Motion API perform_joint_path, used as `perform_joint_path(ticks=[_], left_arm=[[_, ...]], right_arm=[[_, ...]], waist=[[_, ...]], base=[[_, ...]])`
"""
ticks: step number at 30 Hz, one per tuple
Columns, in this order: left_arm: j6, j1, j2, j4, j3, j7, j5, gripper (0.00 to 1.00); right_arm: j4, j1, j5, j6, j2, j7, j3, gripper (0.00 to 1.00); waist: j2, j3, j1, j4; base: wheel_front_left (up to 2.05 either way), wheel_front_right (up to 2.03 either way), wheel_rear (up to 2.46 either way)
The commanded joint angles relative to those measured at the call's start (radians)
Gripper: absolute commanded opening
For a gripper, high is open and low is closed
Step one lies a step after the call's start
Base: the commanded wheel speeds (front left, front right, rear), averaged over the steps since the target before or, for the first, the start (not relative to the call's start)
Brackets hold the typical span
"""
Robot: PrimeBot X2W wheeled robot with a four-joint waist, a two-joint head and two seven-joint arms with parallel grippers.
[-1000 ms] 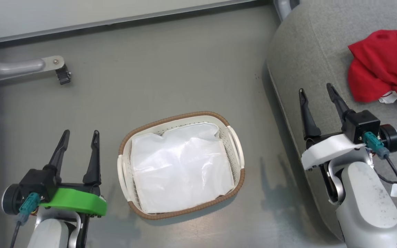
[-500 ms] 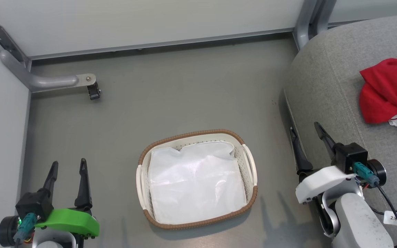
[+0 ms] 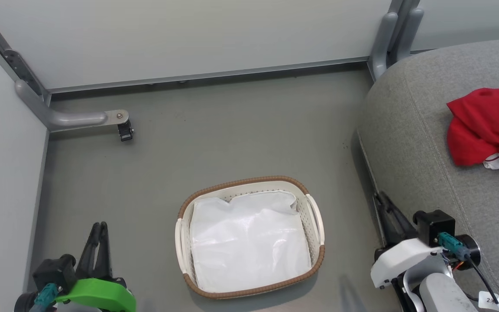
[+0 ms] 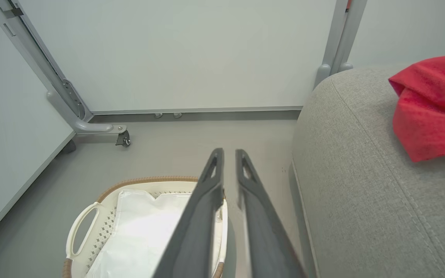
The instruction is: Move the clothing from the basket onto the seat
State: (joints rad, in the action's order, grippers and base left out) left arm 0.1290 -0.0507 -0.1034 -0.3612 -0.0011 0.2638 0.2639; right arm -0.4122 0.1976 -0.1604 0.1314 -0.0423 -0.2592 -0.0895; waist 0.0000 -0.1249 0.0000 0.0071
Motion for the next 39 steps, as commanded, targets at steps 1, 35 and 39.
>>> perform_joint_path(ticks=[1, 35, 39], left_arm=[[0.000, -0.002, -0.002, 0.012, 0.005, -0.010, 0.039, 0.00], [0.001, -0.029, 0.020, 0.057, 0.051, -0.159, 0.566, 0.00], [0.001, -0.032, 0.022, 0.061, 0.055, -0.173, 0.616, 0.00]], right_arm=[[0.014, 0.004, -0.041, 0.000, -0.002, 0.008, 0.004, 0.00], [0.078, -0.034, -0.615, 0.000, -0.010, 0.151, 0.080, 0.00], [0.084, -0.038, -0.669, 0.000, -0.011, 0.165, 0.087, 0.00]], waist=[[0.0000, 0.002, 0.0000, 0.000], [0.0000, 0.034, 0.0000, -0.002], [0.0000, 0.038, 0.0000, -0.002]], base=[[0.00, 0.00, 0.00], [0.00, 0.00, 0.00], [0.00, 0.00, 0.00]])
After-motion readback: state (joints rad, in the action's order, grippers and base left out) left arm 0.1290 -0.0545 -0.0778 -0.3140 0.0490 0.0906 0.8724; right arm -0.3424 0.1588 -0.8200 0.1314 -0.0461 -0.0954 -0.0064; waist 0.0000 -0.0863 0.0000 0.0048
